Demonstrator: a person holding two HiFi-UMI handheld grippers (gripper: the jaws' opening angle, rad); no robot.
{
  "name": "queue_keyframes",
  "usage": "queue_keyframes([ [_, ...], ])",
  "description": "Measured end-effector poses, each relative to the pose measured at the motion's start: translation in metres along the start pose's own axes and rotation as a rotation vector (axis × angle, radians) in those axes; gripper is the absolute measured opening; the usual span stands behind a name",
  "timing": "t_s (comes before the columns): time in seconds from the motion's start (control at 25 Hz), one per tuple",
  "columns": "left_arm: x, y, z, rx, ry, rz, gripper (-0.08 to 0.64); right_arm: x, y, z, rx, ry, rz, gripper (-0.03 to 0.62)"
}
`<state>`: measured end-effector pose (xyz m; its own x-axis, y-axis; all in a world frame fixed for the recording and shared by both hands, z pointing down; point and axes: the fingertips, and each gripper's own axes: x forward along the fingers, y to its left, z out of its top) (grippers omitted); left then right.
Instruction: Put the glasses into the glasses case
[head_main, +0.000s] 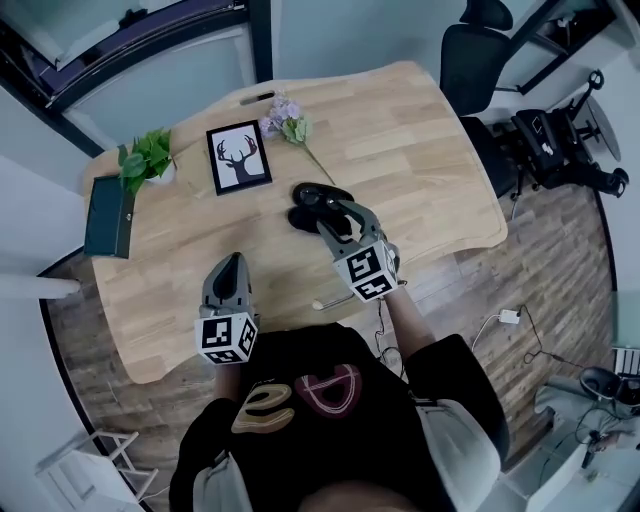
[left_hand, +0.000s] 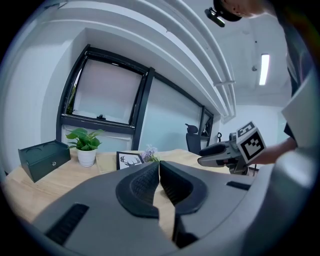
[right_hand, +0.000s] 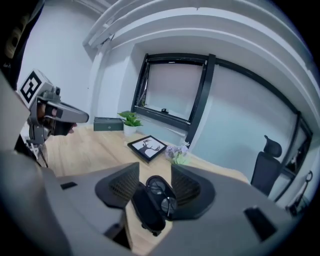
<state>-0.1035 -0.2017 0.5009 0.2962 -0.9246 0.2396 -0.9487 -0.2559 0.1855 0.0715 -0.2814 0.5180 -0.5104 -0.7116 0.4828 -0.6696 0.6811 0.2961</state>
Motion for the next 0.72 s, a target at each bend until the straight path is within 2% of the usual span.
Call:
queue_keyframes([
  [0.36, 0.000, -0.029, 0.020, 0.050, -0.048, -0.099, 0.018, -0.033, 0.011, 0.024, 0.170, -0.125, -0.075, 0.202],
  [0.72, -0.004, -0.048, 0.022, 0.046, -0.062, -0.157, 0.018, -0.066, 0.021, 0.022, 0.242, -0.157, -0.133, 0.197],
])
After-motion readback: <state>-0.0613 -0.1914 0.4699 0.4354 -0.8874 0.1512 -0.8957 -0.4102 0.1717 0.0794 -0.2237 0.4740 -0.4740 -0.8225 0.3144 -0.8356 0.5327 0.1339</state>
